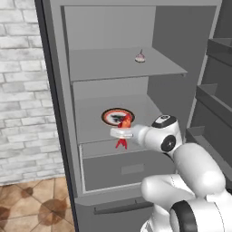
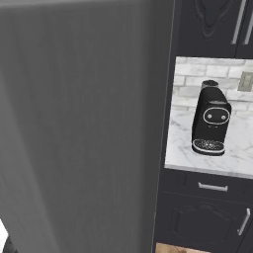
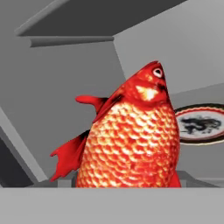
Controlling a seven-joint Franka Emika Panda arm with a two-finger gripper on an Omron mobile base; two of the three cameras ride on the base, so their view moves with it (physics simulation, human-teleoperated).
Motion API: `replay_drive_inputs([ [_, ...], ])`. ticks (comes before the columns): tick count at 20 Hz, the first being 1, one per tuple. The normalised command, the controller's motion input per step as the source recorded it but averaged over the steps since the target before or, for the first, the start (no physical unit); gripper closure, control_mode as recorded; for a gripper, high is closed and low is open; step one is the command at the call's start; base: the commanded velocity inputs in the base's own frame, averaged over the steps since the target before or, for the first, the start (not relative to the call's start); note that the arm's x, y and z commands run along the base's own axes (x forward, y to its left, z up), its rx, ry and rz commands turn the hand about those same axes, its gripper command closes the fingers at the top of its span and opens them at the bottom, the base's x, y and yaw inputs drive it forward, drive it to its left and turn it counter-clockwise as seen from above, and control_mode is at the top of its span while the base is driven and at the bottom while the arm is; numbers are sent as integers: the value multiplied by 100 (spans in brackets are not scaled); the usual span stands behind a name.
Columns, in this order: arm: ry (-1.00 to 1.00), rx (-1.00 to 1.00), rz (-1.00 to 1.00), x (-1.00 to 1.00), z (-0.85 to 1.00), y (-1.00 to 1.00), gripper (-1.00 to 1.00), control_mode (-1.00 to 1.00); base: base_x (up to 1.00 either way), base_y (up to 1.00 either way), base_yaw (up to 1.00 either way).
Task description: Transport the fish from the fridge to the microwave and turn on the microwave.
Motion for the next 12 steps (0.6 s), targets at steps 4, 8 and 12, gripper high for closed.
replay_drive_inputs([
  [4,13,-2,-6,-44,100,27,100,-100,0,0,0],
  [8,-3,-11,-5,-41,98,14,100,-100,0,0,0],
  [12,-1,-7,-7,-21,61,6,100,-100,0,0,0],
])
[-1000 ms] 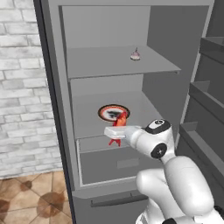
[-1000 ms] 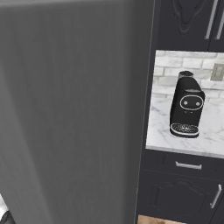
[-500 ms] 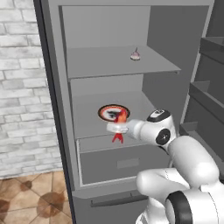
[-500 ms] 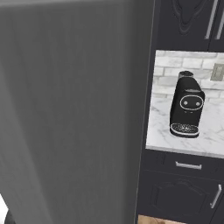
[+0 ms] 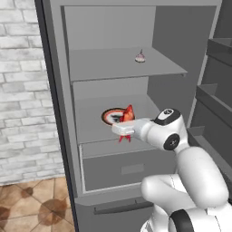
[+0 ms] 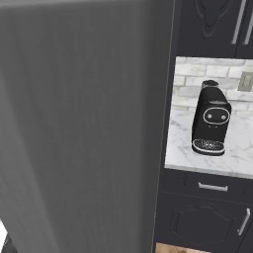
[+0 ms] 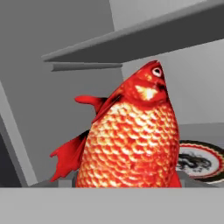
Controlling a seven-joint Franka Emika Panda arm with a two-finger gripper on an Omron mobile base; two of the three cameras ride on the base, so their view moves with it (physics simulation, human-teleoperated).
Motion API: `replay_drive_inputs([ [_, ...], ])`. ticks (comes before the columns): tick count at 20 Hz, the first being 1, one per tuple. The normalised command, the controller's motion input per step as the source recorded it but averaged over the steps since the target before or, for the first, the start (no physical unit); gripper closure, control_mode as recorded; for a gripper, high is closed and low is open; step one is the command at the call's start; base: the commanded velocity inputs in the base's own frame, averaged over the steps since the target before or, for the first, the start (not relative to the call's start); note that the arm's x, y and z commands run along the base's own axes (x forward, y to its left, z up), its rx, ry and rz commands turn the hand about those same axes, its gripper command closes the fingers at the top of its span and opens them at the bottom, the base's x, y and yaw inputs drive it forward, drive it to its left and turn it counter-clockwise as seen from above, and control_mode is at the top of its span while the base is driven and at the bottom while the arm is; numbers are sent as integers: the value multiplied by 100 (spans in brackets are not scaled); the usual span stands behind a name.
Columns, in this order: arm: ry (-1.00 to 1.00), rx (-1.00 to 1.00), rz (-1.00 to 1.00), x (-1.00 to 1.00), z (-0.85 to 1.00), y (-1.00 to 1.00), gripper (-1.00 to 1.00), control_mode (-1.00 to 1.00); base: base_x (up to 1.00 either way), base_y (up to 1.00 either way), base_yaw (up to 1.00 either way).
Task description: Transport the fish from the fridge to the microwave and turn on the microwave.
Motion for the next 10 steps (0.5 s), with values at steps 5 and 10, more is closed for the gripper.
replay_drive_inputs([
  [5,-1,-3,-2,-14,39,2,100,-100,0,0,0],
  [10,0,-5,0,-9,39,14,100,-100,0,0,0],
])
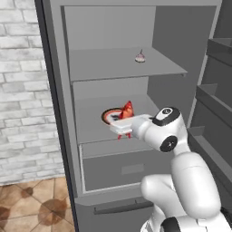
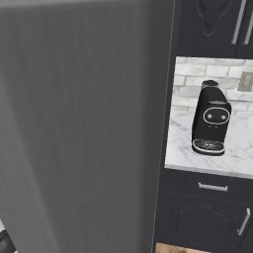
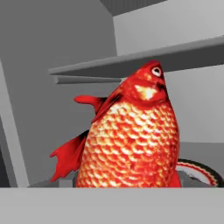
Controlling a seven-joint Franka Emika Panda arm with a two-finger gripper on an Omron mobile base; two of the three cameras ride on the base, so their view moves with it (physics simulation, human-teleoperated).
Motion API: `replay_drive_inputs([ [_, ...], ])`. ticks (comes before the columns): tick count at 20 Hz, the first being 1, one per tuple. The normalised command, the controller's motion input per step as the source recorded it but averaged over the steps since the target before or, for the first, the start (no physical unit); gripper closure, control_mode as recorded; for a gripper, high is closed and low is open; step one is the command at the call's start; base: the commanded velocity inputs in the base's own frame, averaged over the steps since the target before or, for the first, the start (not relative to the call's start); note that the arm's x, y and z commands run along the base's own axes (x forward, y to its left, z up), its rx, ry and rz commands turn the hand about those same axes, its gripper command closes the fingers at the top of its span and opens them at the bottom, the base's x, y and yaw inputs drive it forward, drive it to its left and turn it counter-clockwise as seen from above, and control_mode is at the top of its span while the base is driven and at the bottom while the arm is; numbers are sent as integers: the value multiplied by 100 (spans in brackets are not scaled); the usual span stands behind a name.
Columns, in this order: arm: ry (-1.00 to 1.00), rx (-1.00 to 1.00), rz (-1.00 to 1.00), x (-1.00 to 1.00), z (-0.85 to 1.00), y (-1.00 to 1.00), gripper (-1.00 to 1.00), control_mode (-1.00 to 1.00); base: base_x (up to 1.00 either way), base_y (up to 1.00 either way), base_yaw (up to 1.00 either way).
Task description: Transport the fish from the fridge to the microwave and turn on the microwave.
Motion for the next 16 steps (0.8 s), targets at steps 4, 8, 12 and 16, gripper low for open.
replay_drive_inputs([
  [4,0,-2,0,-5,12,6,100,100,-17,30,-4],
  [8,0,0,0,0,0,0,100,100,-27,48,-10],
  [12,0,0,0,0,0,0,100,100,-40,29,-12],
  [16,0,0,0,0,0,0,100,100,-70,0,-16],
])
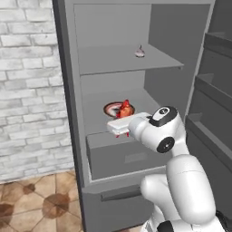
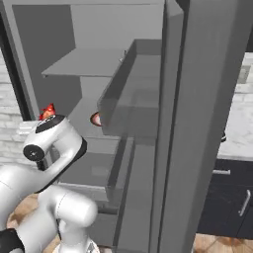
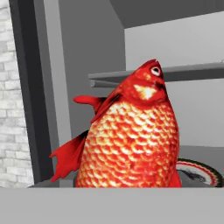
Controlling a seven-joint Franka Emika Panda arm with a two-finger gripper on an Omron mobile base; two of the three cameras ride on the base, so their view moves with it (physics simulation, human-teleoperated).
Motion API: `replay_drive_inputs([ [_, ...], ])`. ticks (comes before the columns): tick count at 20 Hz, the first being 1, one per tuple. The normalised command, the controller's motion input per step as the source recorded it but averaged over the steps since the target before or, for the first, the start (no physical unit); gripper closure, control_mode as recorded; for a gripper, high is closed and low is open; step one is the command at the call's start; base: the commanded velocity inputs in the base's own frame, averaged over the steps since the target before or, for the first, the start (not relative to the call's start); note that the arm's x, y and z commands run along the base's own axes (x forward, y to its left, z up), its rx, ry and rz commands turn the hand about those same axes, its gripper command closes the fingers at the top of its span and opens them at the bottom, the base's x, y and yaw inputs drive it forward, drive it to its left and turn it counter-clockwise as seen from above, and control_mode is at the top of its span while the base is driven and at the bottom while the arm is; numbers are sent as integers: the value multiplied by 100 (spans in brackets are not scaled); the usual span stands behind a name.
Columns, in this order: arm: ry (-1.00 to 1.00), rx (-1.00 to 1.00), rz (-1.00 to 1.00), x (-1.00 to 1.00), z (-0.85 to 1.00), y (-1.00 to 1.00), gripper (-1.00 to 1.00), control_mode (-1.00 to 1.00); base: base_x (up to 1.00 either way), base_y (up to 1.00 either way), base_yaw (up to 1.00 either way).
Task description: Transport the fish from the fridge to the microwave and turn on the microwave.
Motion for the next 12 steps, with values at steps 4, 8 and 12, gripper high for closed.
replay_drive_inputs([
  [4,0,0,0,0,0,0,100,100,-69,0,-23],
  [8,0,0,0,0,0,0,100,100,-64,0,-28],
  [12,0,0,0,0,0,0,100,100,-60,1,-29],
])
